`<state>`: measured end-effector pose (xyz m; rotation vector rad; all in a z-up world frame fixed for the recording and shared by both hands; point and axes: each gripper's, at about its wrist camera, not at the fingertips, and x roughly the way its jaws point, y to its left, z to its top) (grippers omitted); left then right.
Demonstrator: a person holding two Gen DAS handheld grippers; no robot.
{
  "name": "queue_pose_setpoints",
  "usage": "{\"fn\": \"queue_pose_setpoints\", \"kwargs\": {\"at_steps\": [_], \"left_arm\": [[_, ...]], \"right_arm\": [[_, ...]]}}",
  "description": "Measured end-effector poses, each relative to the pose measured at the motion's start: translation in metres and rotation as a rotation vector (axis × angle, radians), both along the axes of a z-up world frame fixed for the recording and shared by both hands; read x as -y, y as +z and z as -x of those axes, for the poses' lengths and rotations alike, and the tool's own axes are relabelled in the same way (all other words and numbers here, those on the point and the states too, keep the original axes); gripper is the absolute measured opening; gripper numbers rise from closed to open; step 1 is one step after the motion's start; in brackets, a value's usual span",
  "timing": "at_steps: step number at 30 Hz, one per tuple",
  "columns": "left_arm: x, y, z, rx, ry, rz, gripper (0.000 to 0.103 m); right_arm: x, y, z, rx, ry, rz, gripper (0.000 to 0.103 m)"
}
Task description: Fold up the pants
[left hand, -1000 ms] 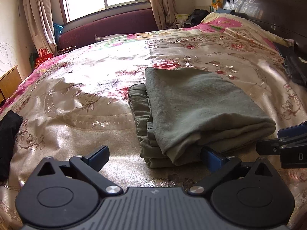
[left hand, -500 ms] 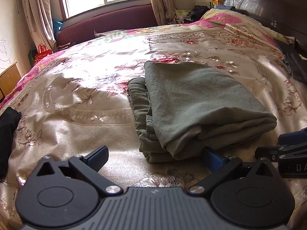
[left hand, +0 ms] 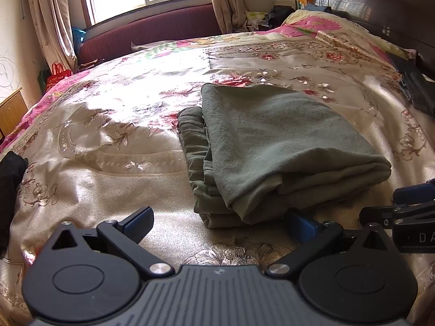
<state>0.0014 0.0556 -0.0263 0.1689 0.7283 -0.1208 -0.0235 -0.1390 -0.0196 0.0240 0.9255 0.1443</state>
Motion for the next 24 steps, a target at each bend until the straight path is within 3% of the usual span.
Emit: {"fn": "queue_pose_setpoints", "kwargs": {"at_steps": [24], "left_arm": [[0.0023,0.0022,0.0026,0.011,-0.015,0.000,0.103]], "right_arm": [[-0.0039,0.0007,0.0058,0.016,0.009,0.009,0.057]]}}
